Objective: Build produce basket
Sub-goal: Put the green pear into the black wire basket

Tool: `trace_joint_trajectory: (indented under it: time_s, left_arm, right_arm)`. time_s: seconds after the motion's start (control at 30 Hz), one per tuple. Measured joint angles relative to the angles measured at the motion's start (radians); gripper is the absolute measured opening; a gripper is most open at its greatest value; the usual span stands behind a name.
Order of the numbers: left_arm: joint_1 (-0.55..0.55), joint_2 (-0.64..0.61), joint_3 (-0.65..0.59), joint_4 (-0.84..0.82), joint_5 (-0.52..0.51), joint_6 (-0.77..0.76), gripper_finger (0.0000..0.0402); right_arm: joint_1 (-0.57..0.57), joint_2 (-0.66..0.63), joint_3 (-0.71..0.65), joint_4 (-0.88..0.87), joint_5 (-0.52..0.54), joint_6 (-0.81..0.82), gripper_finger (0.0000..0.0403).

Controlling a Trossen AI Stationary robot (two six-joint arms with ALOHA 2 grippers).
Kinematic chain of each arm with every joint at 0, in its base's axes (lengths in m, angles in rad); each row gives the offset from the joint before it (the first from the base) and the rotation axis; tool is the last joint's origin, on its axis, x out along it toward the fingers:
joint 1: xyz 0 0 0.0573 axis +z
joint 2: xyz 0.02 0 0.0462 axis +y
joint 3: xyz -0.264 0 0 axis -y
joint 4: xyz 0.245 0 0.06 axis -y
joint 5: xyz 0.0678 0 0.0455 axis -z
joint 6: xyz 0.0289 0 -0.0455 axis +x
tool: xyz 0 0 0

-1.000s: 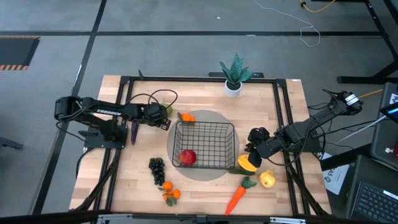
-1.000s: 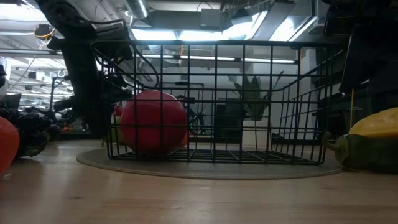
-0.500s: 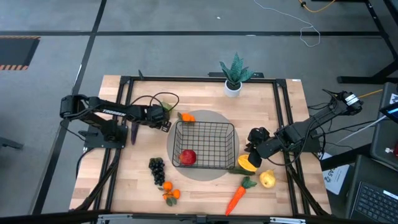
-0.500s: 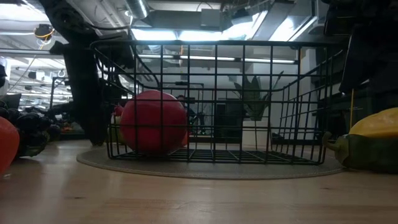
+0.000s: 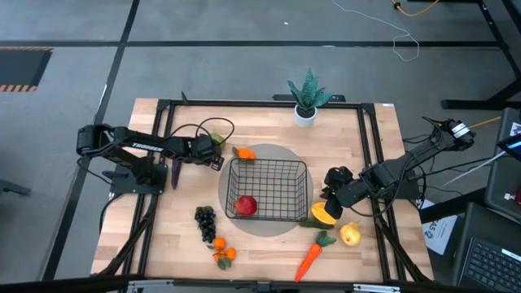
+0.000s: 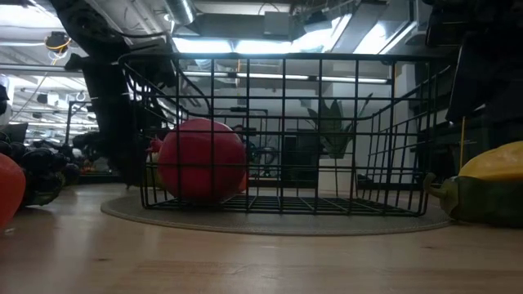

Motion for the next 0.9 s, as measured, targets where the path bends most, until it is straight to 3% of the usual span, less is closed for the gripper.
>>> trace_joint_trajectory:
  time_s: [0.43, 0.7, 0.9]
  left_arm:
    - [0.003, 0.0, 0.0, -0.061, 0.028, -0.032, 0.0057]
    - [0.017, 0.0, 0.001, -0.075, -0.027, -0.027, 0.0058]
    - [0.055, -0.001, 0.001, -0.078, -0.029, 0.012, 0.0084]
  right_arm:
    - [0.0, 0.0, 0.0, 0.0, 0.0, 0.0, 0.011]
    - [0.0, 0.0, 0.0, 0.0, 0.0, 0.0, 0.011]
    - [0.0, 0.0, 0.0, 0.001, 0.0, 0.0, 0.011]
